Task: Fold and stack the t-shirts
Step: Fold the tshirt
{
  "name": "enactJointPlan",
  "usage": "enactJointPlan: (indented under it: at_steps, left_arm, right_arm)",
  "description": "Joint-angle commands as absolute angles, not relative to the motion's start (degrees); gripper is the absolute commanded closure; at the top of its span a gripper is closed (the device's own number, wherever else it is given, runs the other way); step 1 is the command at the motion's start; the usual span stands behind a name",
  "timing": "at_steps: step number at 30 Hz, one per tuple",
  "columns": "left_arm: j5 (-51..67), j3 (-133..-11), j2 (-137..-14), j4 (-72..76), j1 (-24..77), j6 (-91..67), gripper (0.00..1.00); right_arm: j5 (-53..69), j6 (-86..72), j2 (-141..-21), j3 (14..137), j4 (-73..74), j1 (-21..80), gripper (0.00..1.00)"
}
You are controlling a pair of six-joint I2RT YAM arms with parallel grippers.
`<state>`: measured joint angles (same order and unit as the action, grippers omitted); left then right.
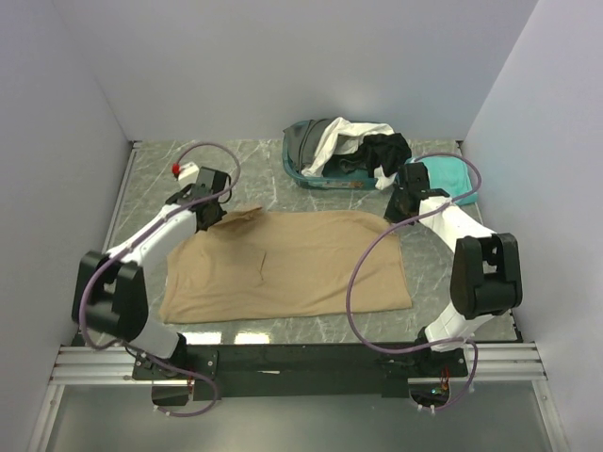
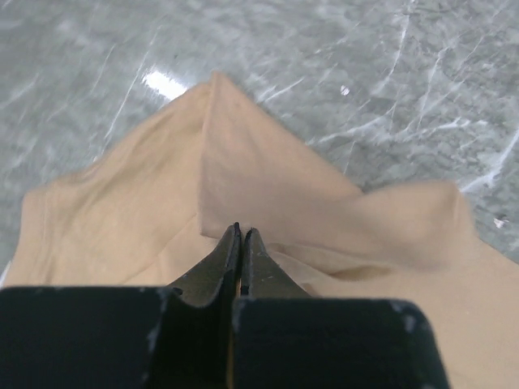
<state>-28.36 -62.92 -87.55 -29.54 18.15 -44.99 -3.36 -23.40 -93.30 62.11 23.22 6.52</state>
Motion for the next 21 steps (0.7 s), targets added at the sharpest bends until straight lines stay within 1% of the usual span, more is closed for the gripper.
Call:
enactJointPlan:
  at_steps: [1, 4, 10, 15, 21]
  left_arm:
    - [-29.4, -57.9, -80.9, -30.6, 19.1, -51.6, 0.99]
    - [-29.7, -53.7, -76.0, -31.8, 20.0, -55.4, 0.99]
    - [-30.1, -49.1, -67.9, -36.2, 21.1, -61.0, 0.99]
    - [-30.6, -50.4, -63.5, -43.7, 21.1, -63.8, 0.99]
    - [-31.0, -53.5, -60.3, -48.9, 21.1, -64.4, 0.99]
  right_arm:
    - [-3.7, -24.3, -89.0, 61.5, 22.8, 6.8, 1.00]
    - [-4.7, -24.6, -87.6, 61.0, 23.6, 6.8, 1.00]
    - [-6.4, -24.9, -85.4, 60.3, 26.2, 6.7, 1.00]
    - [-8.4, -25.0, -83.9, 60.7, 28.4, 6.8, 1.00]
    - [-9.4, -24.4, -81.8, 60.7, 30.0, 6.8, 1.00]
